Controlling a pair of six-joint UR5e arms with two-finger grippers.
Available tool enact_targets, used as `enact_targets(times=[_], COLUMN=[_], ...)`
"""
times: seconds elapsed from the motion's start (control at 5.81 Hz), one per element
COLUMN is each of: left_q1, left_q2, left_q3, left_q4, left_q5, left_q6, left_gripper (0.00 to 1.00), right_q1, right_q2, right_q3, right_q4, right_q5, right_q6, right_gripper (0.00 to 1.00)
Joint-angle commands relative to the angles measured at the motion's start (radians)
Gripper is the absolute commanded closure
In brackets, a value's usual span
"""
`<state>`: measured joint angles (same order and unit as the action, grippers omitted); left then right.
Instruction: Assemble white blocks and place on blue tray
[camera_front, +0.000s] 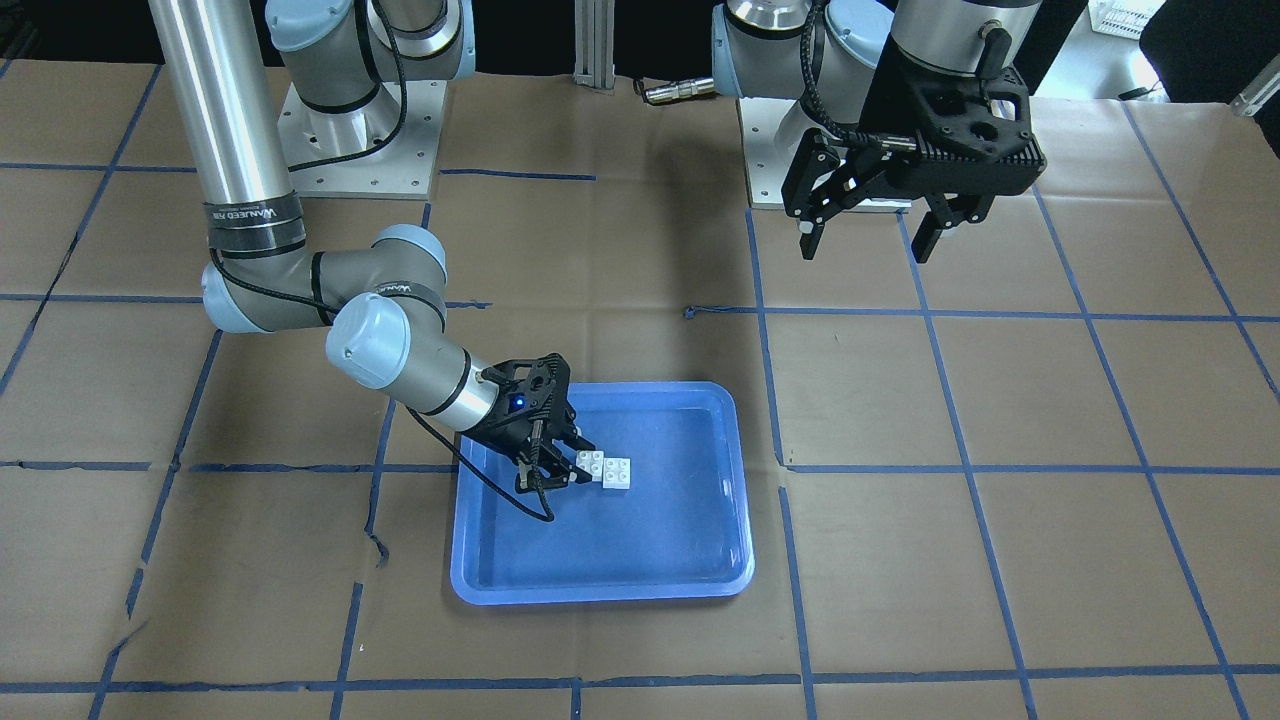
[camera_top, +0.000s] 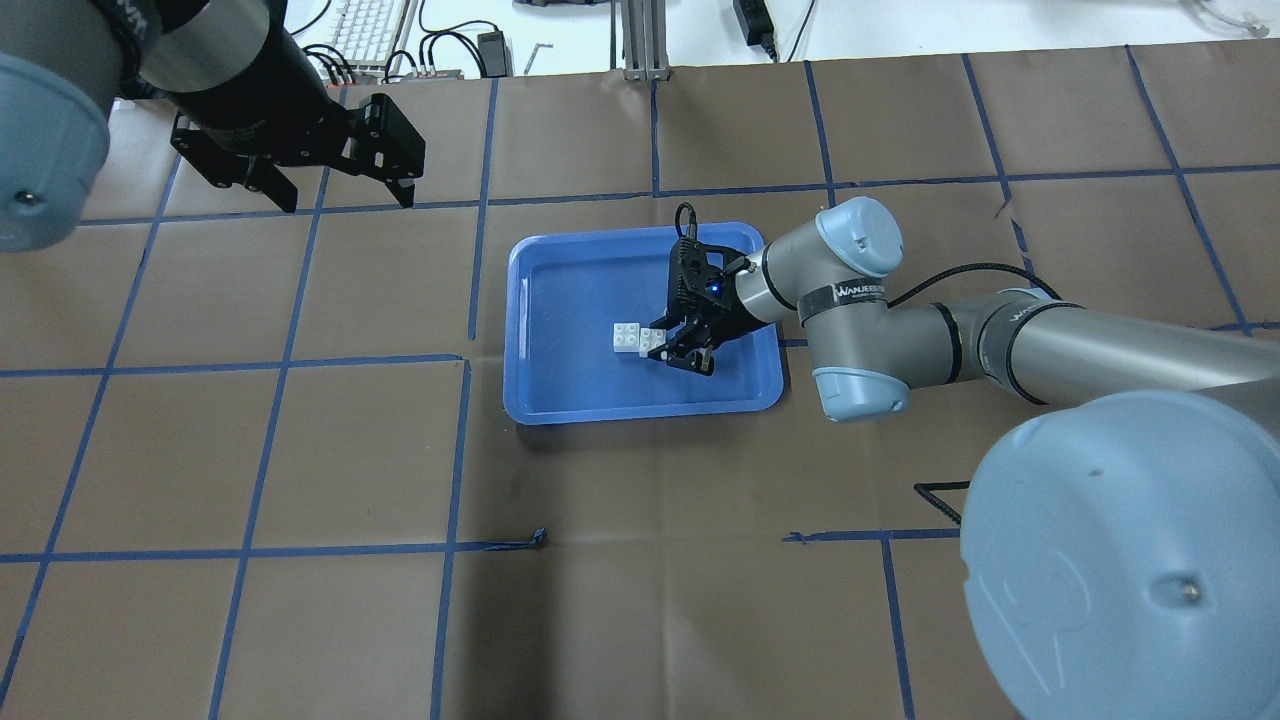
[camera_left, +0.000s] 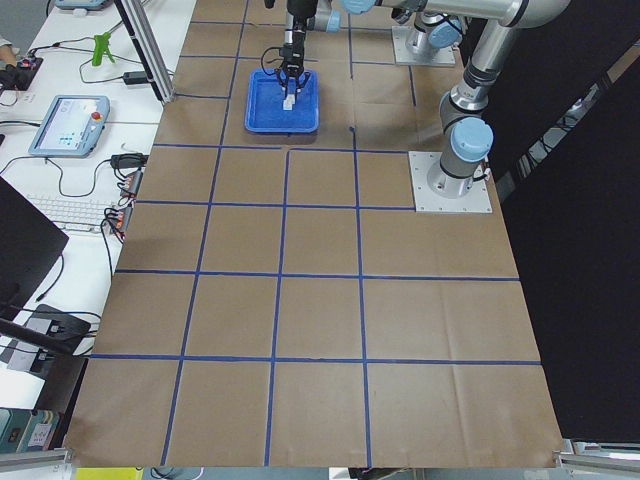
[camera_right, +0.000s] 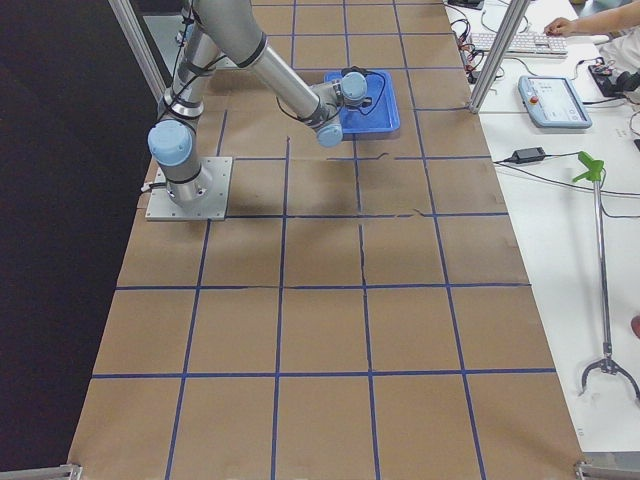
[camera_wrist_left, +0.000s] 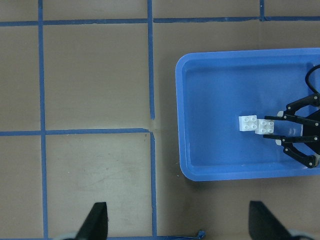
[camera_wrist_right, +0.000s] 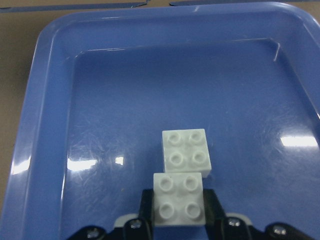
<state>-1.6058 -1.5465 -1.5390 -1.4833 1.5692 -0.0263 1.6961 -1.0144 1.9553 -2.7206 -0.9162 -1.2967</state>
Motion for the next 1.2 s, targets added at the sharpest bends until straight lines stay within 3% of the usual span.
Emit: enact_targets(times=[0.0, 1.03], left_q1=[0.001, 0.001], left_q2=[0.0, 0.006], left_q3=[-0.003, -0.007], left_q4=[0.0, 0.0], left_q5=[-0.005, 0.0], left_q6=[0.0, 0.0], left_gripper=[0.01, 0.01], right_q1=[-0.001, -0.001], right_q2=[0.005, 0.008], right_q3=[-0.004, -0.009], right_q4=[-0.008, -0.022], right_q5=[-0.001, -0.003], right_q6=[0.01, 0.011], right_gripper=[0.68, 0.67])
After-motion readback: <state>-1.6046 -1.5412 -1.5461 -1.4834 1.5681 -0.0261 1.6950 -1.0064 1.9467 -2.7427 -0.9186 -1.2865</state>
